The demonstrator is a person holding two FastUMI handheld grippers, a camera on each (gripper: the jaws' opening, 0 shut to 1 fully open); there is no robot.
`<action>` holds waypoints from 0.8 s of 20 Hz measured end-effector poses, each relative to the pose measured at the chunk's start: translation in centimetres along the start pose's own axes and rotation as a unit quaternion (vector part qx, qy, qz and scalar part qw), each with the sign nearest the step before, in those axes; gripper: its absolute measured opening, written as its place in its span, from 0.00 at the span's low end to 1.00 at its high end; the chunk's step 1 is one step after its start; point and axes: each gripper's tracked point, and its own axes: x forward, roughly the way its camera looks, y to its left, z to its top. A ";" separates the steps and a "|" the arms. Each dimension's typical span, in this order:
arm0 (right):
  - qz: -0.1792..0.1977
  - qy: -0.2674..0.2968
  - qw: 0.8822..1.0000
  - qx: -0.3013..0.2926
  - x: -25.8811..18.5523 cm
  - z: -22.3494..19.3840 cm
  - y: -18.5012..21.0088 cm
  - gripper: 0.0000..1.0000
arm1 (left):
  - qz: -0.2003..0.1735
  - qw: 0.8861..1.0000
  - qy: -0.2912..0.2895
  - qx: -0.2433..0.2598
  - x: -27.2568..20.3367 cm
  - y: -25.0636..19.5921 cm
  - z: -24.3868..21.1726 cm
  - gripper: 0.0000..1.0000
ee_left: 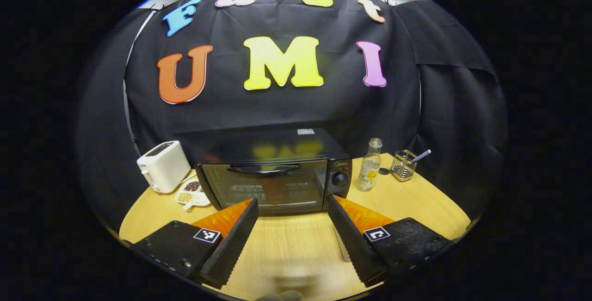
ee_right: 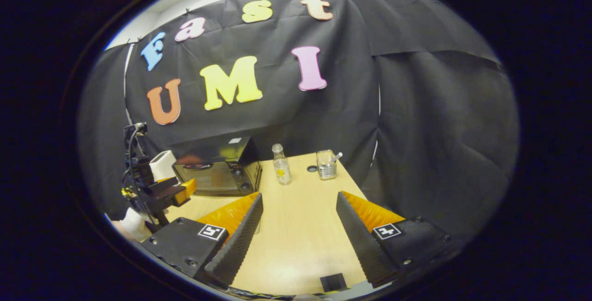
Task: Open the electric oven with the left hand, put the food in, and close the electric oven.
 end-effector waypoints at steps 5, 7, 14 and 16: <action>0.033 -0.054 0.998 -0.016 -3.4 3.8 -2.1 0.96 | 0.030 0.996 -0.085 0.002 -10.3 -0.8 7.5 0.97; 0.043 -0.076 0.996 -0.021 -5.2 5.1 -3.1 1.00 | 0.042 0.992 -0.117 0.000 -14.8 -1.5 9.8 0.96; 0.056 -0.130 0.989 -0.029 -9.8 6.5 -5.9 1.00 | 0.104 0.982 -0.157 -0.012 -27.1 -1.5 11.2 0.96; 0.065 -0.131 0.989 -0.036 -10.7 6.2 -5.0 1.00 | 0.117 0.981 -0.155 -0.007 -28.9 -0.9 10.8 0.96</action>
